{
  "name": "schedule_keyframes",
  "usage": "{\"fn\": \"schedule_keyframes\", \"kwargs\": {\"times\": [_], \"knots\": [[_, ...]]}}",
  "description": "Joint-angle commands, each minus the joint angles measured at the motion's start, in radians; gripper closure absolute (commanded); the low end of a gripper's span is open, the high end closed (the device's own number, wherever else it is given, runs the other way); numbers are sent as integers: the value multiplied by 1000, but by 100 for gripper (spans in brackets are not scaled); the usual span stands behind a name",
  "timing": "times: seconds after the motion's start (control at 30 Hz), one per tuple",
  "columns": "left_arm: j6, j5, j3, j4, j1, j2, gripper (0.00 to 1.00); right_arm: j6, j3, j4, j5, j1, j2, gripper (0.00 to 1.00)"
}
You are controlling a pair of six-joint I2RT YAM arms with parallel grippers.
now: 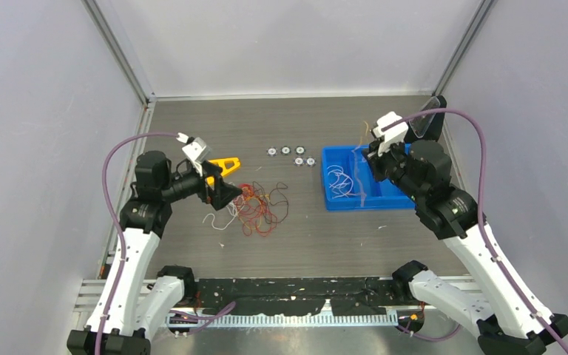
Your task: Untangle the cables
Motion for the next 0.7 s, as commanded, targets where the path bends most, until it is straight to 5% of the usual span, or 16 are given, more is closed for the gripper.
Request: {"fn": "schedule_keyframes", "kwargs": {"times": [0.0,0.67], "knots": [[17,-7,39,12,-6,10,0,-6,28,33,59,-74,31,94],[79,-43,99,-34,-11,71,0,72,-55,170,212,-170,312,95]]}}
